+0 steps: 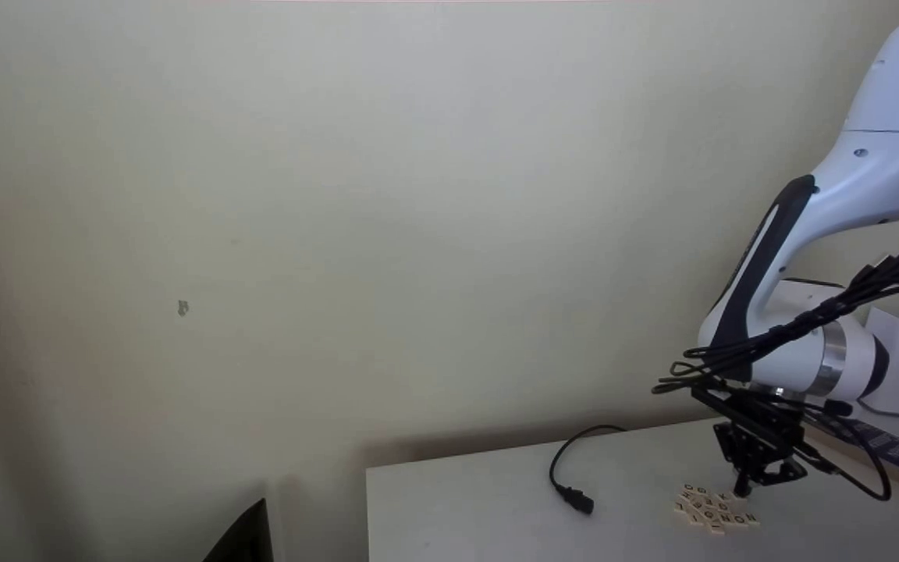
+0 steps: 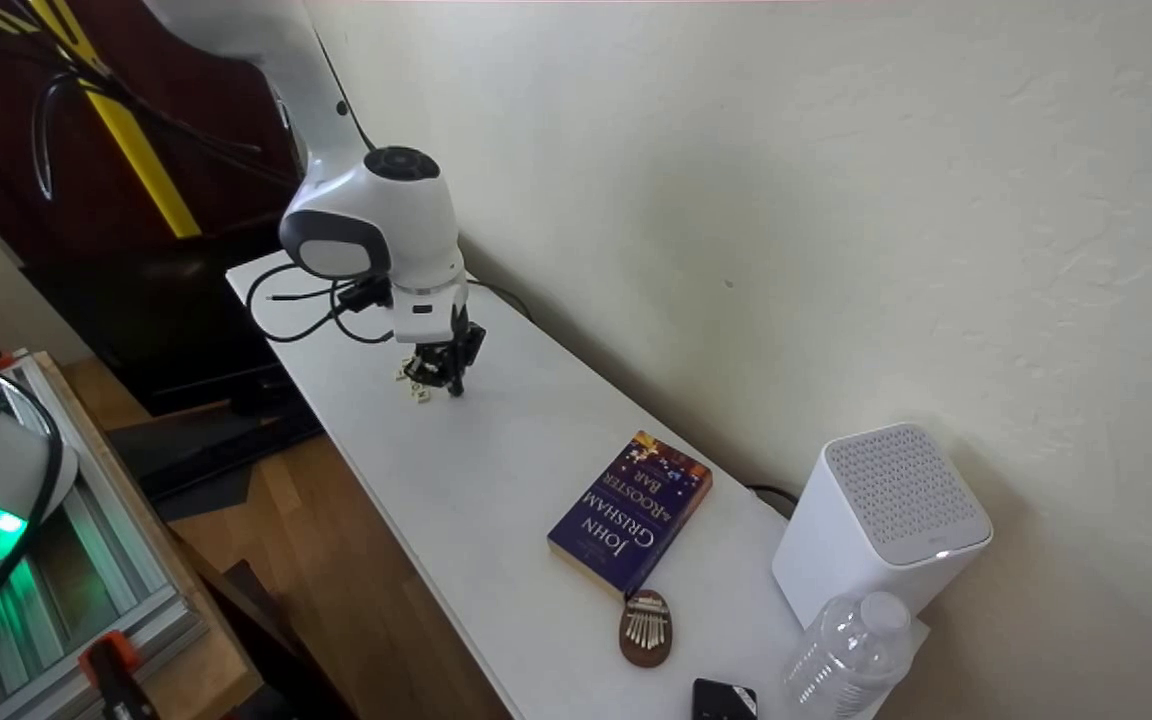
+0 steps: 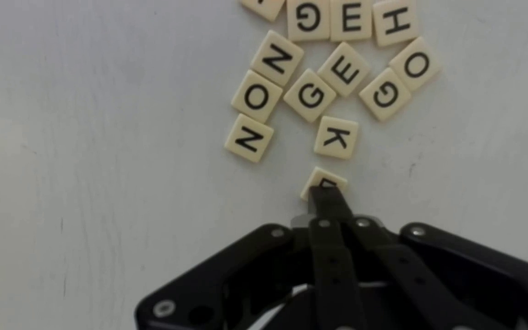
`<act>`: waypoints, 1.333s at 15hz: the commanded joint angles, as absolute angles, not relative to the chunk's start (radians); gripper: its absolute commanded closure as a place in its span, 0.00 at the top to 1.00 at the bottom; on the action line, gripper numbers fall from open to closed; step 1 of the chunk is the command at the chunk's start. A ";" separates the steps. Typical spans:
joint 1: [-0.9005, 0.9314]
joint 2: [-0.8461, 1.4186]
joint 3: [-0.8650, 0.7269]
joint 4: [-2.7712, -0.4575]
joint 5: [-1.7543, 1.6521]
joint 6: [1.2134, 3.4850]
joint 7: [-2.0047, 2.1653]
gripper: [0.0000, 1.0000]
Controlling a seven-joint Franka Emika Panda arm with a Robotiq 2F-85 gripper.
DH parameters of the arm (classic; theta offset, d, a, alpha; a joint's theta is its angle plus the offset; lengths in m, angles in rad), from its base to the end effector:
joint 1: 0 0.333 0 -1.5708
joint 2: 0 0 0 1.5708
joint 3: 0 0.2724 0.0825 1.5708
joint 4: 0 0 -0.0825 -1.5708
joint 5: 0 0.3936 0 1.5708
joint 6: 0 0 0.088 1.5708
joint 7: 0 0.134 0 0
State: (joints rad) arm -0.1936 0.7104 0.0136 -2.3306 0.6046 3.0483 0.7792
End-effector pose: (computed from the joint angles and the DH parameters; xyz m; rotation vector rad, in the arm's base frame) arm 0.4230 -0.1186 -0.0327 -2.1826 2.1689 0.0234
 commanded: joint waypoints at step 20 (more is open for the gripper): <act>-0.197 0.612 0.007 -2.420 0.358 3.085 0.249 0.00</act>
